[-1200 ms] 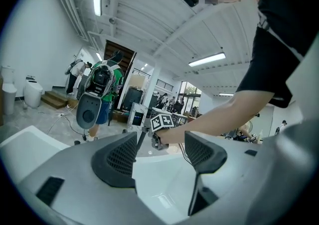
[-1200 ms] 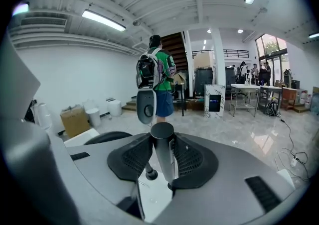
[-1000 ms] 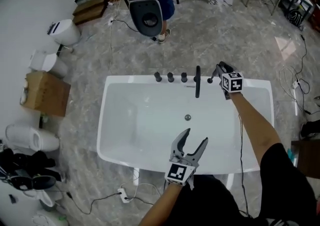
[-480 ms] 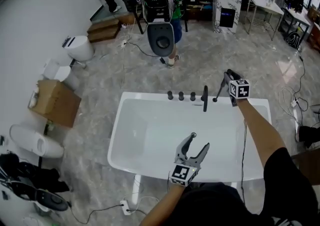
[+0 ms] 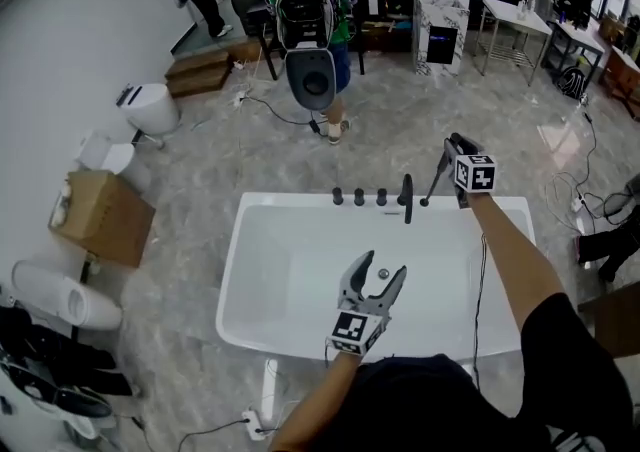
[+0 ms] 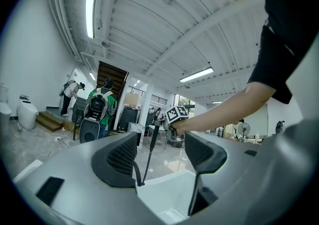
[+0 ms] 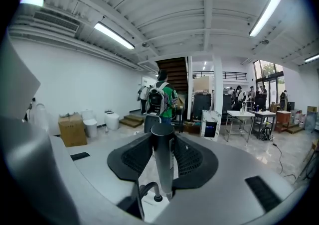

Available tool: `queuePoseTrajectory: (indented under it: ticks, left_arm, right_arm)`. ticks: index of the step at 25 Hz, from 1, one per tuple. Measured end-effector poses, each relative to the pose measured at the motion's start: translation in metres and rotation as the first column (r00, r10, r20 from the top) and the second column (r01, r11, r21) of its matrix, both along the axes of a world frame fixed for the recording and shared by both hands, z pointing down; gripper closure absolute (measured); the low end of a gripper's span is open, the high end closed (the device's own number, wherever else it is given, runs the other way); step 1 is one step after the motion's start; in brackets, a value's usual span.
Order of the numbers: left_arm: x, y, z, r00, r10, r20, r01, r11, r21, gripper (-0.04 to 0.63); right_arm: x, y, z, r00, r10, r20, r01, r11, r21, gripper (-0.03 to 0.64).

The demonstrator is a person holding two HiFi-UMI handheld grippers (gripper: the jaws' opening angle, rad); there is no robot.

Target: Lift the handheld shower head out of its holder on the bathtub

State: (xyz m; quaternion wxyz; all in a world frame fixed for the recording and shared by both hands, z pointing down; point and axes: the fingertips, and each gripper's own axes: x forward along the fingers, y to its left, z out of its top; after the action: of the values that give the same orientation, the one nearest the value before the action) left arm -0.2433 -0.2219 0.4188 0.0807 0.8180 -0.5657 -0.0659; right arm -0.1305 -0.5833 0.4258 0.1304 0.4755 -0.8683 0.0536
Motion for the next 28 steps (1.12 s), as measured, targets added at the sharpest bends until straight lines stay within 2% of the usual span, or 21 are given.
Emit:
queuePoseTrajectory:
  ticks: [8,16,23,28]
  left_arm:
    - [-0.009,-0.001,0.001,1.000,0.018,-0.018,-0.018,1.000,-0.019,0.318]
    - [-0.012,-0.008,-0.012,1.000,0.028,-0.005,-0.028,1.000,0.001,0.318]
    - [0.005,-0.002,0.003,1.000,0.016,-0.009,-0.016,1.000,-0.011,0.318]
    - [-0.008,-0.007,-0.009,1.000,0.013,-0.014,-0.013,1.000,-0.014,0.318]
  right_arm:
    - [-0.008,0.011,0.013,0.999,-0.015,-0.036,0.015,1.000,-0.004,0.492]
    - [-0.007,0.012,0.011,0.999,-0.007,-0.042,0.007,1.000,-0.003,0.494]
    - [0.008,0.018,0.022,0.999,-0.019,-0.043,0.019,1.000,-0.001,0.494]
    - [-0.005,0.011,0.012,0.999,-0.017,-0.046,0.016,1.000,-0.003,0.494]
